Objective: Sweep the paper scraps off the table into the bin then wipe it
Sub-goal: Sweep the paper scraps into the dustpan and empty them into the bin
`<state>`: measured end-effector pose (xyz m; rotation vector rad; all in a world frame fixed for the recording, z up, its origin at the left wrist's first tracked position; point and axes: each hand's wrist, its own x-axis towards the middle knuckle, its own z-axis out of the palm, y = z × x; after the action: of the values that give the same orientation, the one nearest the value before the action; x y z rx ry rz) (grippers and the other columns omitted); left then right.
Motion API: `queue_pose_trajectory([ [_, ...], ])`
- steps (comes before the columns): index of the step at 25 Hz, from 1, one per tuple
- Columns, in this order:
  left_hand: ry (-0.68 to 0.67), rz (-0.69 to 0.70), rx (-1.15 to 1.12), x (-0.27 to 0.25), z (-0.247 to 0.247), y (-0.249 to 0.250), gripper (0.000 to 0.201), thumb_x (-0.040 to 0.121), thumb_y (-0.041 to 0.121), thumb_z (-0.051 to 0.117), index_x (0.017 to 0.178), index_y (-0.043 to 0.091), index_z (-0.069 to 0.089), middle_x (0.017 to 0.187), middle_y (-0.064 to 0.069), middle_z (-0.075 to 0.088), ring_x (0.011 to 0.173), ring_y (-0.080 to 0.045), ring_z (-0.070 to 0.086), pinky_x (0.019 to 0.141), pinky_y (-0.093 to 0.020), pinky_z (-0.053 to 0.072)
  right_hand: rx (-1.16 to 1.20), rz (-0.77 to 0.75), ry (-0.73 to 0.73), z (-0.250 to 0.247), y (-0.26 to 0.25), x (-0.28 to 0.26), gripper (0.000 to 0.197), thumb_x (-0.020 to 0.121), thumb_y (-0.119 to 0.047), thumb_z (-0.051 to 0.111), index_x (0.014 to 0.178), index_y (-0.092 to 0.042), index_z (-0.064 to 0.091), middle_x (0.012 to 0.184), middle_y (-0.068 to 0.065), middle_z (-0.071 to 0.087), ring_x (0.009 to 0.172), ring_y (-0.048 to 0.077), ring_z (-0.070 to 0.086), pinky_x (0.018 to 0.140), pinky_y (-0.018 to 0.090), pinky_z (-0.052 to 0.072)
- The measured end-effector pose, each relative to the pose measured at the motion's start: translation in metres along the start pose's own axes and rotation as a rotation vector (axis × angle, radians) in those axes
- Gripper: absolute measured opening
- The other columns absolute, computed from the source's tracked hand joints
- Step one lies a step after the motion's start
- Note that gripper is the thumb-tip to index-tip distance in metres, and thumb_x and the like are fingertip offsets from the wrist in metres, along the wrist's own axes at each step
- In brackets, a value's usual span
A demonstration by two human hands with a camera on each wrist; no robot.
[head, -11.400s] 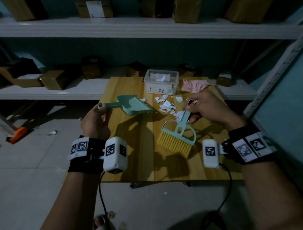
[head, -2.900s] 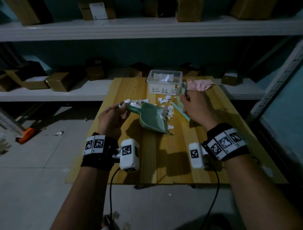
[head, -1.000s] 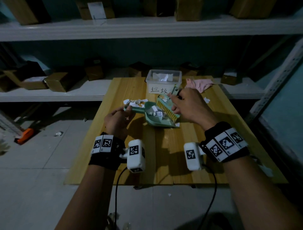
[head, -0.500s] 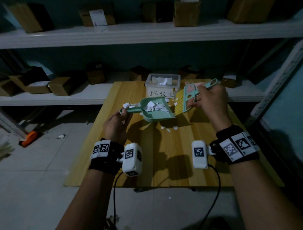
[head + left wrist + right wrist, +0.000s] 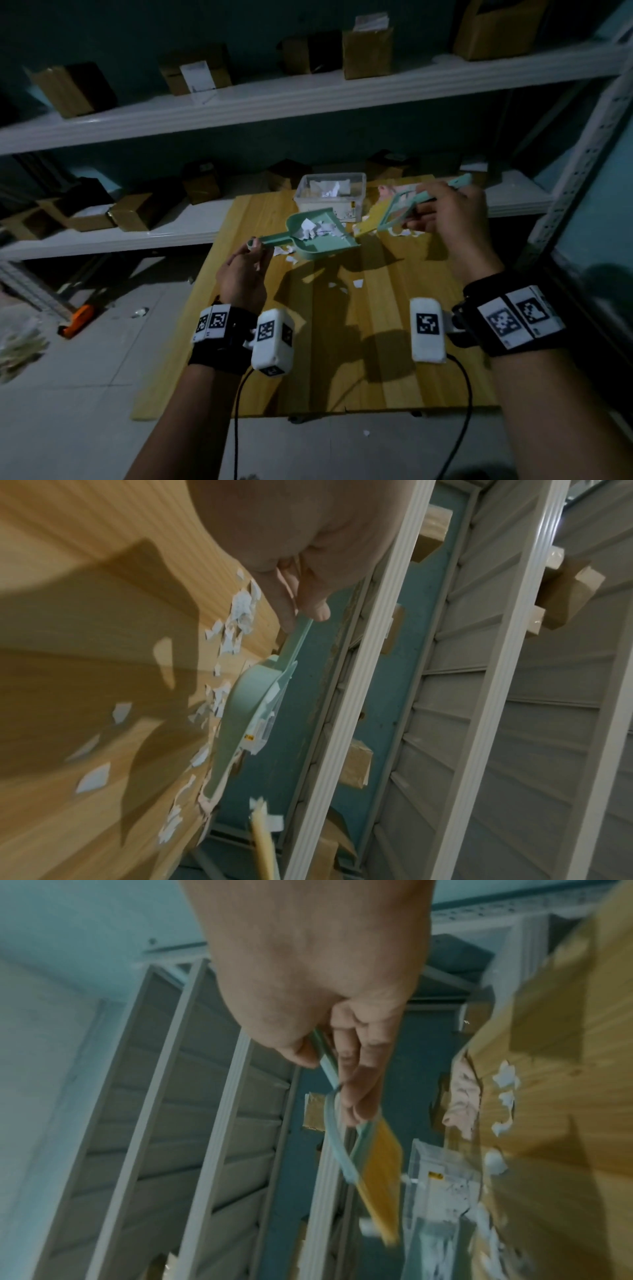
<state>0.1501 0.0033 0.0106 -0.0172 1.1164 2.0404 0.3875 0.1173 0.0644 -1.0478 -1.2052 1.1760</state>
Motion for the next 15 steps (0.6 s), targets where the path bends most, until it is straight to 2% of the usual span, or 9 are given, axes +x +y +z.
queue_pose_trajectory([
  [2, -0.033, -0.044, 0.004, -0.002, 0.006, -0.005, 0.032, 0.097, 0.006, 0.054, 0.129, 0.001, 0.058, 0.128, -0.015, 0.061, 0.113, -0.02, 0.063, 0.075, -0.025, 0.059, 0.022, 0.035, -0.109, -0.003, -0.003, 0.001, 0.015, 0.097, -0.021, 0.055, 0.095, -0.009, 0.064, 0.076, 0.011, 0.072, 0.056, 0.015, 0.07, 0.05, 0.021, 0.054],
  [4, -0.064, -0.105, 0.003, -0.005, 0.007, -0.009, 0.029, 0.1, 0.009, 0.05, 0.127, 0.002, 0.058, 0.132, -0.014, 0.06, 0.119, -0.019, 0.06, 0.087, -0.028, 0.056, -0.041, 0.023, -0.204, -0.005, -0.001, 0.003, 0.02, 0.098, -0.02, 0.053, 0.105, -0.005, 0.066, 0.08, 0.015, 0.072, 0.058, 0.017, 0.071, 0.049, 0.02, 0.053],
  [6, -0.069, -0.171, -0.008, -0.008, 0.008, -0.011, 0.02, 0.101, 0.01, 0.047, 0.113, 0.004, 0.062, 0.136, -0.013, 0.058, 0.123, -0.02, 0.058, 0.101, -0.029, 0.049, -0.132, -0.01, -0.28, -0.007, 0.004, 0.008, 0.023, 0.1, -0.019, 0.051, 0.112, -0.006, 0.066, 0.085, 0.017, 0.073, 0.063, 0.021, 0.073, 0.048, 0.021, 0.053],
  [7, -0.057, -0.187, -0.009, -0.01, 0.006, -0.012, 0.018, 0.102, 0.01, 0.045, 0.105, 0.006, 0.062, 0.137, -0.013, 0.056, 0.125, -0.022, 0.056, 0.104, -0.029, 0.046, -0.168, -0.018, -0.309, -0.008, 0.006, 0.009, 0.024, 0.1, -0.019, 0.05, 0.115, -0.008, 0.065, 0.086, 0.016, 0.074, 0.066, 0.021, 0.074, 0.049, 0.021, 0.054],
  [8, -0.057, -0.202, -0.004, -0.01, 0.006, -0.012, 0.018, 0.103, 0.01, 0.043, 0.1, 0.008, 0.061, 0.139, -0.011, 0.054, 0.126, -0.023, 0.055, 0.103, -0.029, 0.047, -0.196, -0.025, -0.325, -0.008, 0.007, 0.01, 0.024, 0.101, -0.018, 0.049, 0.117, -0.009, 0.064, 0.086, 0.015, 0.074, 0.067, 0.021, 0.074, 0.05, 0.022, 0.055],
  [11, -0.043, -0.198, -0.052, -0.011, 0.001, -0.013, 0.016, 0.101, 0.009, 0.048, 0.103, 0.006, 0.063, 0.132, -0.012, 0.06, 0.115, -0.017, 0.061, 0.083, -0.03, 0.057, -0.285, -0.065, -0.317, -0.008, 0.009, 0.012, 0.024, 0.101, -0.018, 0.048, 0.118, -0.011, 0.063, 0.085, 0.011, 0.073, 0.065, 0.016, 0.074, 0.052, 0.022, 0.057],
  [12, -0.046, -0.191, -0.046, -0.009, -0.001, -0.013, 0.015, 0.1, 0.008, 0.048, 0.104, 0.006, 0.063, 0.131, -0.012, 0.06, 0.116, -0.018, 0.061, 0.084, -0.029, 0.057, -0.303, -0.081, -0.313, -0.008, 0.01, 0.013, 0.023, 0.101, -0.018, 0.048, 0.116, -0.011, 0.063, 0.085, 0.01, 0.072, 0.064, 0.014, 0.073, 0.051, 0.021, 0.056],
  [15, -0.006, -0.198, -0.025, -0.003, -0.002, -0.014, 0.015, 0.101, 0.009, 0.047, 0.103, 0.009, 0.061, 0.138, -0.016, 0.056, 0.123, -0.024, 0.057, 0.099, -0.031, 0.051, -0.293, -0.115, -0.287, -0.006, 0.011, 0.011, 0.022, 0.101, -0.018, 0.048, 0.114, -0.01, 0.064, 0.084, 0.008, 0.072, 0.063, 0.012, 0.073, 0.049, 0.018, 0.054],
])
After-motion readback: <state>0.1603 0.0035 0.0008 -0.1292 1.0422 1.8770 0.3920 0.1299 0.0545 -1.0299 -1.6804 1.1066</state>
